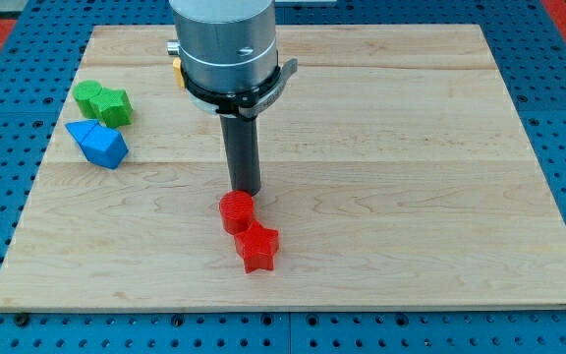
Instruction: Move your hand away from the red circle
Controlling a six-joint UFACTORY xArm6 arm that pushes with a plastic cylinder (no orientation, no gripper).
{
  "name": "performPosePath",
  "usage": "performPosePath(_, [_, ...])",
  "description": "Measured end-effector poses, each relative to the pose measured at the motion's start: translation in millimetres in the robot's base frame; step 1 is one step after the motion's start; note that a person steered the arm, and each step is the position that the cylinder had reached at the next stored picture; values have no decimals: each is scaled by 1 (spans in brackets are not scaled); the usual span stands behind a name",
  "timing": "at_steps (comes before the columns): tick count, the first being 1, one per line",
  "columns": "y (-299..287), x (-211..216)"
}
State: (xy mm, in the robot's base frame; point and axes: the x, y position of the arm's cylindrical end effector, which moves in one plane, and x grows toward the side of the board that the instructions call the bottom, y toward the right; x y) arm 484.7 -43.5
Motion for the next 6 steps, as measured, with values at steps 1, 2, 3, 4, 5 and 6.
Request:
performPosePath(1, [2,-10])
performPosePath(2, [5,-16])
performPosePath(3, [5,-23])
performPosePath(4, [-11,-23])
performPosePath(5, [-56,10])
performPosePath(6, [-152,12])
